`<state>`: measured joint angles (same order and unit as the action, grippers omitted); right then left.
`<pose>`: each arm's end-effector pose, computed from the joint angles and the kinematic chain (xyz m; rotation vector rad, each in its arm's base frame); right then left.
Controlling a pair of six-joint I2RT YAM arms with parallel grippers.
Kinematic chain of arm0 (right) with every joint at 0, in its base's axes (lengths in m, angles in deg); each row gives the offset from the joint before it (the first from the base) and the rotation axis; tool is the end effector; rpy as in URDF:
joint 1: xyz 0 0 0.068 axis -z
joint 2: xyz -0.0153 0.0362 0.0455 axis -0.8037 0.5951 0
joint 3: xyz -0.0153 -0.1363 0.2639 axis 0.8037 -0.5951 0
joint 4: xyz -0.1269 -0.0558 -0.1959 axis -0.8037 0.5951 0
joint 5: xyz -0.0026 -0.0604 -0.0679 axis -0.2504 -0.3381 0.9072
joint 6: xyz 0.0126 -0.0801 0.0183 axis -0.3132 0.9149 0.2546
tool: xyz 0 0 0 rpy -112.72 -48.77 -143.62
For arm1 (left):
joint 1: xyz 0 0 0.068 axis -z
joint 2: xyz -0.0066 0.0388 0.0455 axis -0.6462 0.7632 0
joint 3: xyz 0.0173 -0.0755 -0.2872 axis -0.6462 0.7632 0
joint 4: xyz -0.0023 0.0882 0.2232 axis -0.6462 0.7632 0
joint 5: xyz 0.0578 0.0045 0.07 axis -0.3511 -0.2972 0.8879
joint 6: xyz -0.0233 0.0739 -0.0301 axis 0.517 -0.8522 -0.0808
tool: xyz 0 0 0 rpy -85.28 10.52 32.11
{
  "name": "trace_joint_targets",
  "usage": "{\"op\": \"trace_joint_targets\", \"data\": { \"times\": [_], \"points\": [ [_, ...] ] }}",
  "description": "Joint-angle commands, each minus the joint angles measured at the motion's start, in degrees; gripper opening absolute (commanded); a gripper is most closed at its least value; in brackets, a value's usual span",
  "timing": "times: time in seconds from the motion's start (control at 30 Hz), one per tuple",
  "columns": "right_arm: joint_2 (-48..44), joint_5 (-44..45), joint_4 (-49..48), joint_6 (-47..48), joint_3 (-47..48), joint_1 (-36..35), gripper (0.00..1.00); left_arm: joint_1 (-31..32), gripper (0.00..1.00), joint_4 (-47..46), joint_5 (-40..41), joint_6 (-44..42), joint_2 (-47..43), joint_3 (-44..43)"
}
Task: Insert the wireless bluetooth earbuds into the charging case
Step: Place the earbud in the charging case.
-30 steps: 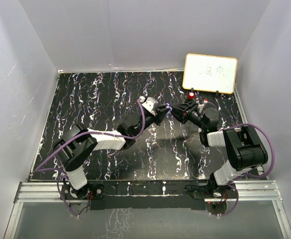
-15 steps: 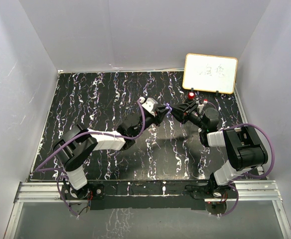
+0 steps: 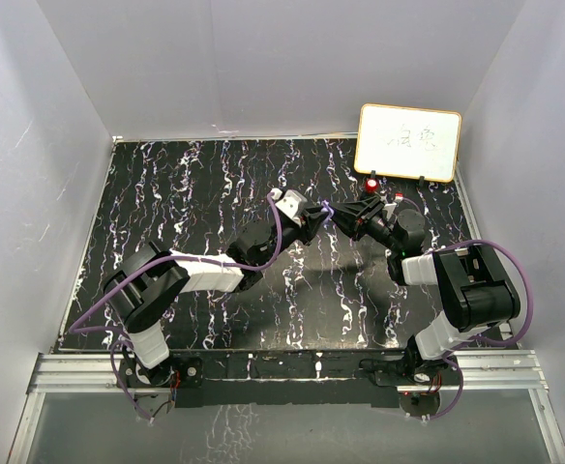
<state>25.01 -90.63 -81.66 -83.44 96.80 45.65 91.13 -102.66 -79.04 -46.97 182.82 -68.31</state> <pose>0.2949 0.0855 0.2234 0.9671 1.7650 1.8947 0.2475 -0.3027 0.2950 0.5076 1.2462 -0.8273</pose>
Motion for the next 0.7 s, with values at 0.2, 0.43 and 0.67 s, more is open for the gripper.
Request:
{"op": "trace_joint_targets", "data": {
  "times": [0.2, 0.43, 0.67],
  "points": [
    [-0.81, 0.78, -5.11, -0.52, 0.10, -0.04, 0.00, 0.28, 0.27, -0.57, -0.41, -0.80, -2.51, 0.44],
    [-0.74, 0.85, -5.39, -0.66, -0.01, -0.05, 0.00, 0.33, 0.28, -0.57, -0.40, -0.88, -2.58, 0.36],
    [0.10, 0.86, -5.70, -0.54, -0.15, -0.06, 0.00, 0.36, 0.41, -0.94, 0.38, -1.33, -5.22, 0.71]
  ]
}}
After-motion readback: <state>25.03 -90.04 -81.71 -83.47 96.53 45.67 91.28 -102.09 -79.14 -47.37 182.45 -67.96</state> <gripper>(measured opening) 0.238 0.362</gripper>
